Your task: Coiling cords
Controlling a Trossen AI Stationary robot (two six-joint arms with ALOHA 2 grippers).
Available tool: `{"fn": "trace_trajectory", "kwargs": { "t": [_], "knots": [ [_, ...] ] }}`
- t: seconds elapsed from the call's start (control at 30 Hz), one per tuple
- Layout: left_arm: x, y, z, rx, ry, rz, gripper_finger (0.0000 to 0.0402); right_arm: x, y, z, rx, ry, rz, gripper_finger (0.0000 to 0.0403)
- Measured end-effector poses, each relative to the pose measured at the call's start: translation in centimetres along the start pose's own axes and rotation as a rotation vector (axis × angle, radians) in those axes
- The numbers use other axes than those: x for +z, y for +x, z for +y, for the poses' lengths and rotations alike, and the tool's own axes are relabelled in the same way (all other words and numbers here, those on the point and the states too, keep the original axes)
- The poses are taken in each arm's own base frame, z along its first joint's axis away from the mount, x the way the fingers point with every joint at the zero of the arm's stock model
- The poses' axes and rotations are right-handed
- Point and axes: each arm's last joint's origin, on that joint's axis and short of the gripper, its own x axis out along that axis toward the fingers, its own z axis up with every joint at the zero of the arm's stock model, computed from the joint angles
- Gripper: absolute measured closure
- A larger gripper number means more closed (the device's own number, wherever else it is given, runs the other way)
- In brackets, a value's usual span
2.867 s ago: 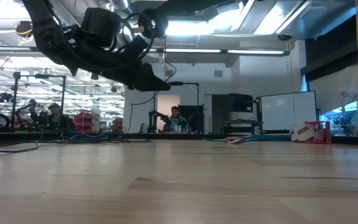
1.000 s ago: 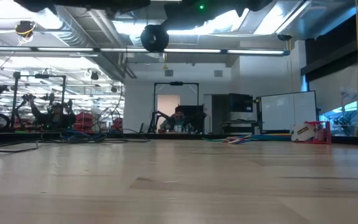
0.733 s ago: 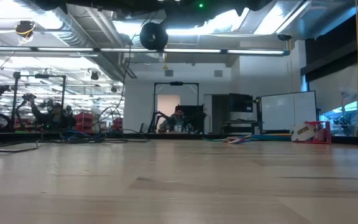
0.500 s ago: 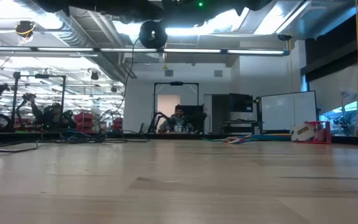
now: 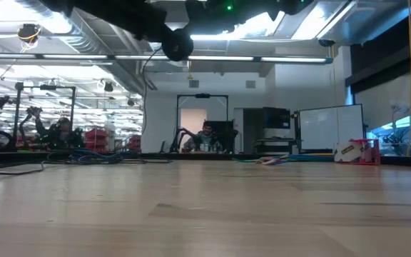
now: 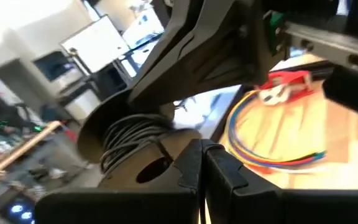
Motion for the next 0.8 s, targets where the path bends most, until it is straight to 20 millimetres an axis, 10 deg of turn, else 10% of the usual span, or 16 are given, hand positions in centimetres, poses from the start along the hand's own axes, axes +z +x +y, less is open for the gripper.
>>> {"fn": "trace_trajectory", "kwargs": {
  "t": [0.53, 0.8],
  "knots": [
    [1.2, -0.6, -0.8, -0.117, -0.074, -0.131, 0.0395, 0.3, -0.1, 0.0, 0.021, 0.004, -0.019, 0.0397],
    [0.7, -0.6, -1.3, -0.149, 0.009, -0.094, 0.0295, 0.5, -0.1, -0.2, 0.004, -0.012, -0.033, 0.0397]
  ]
}}
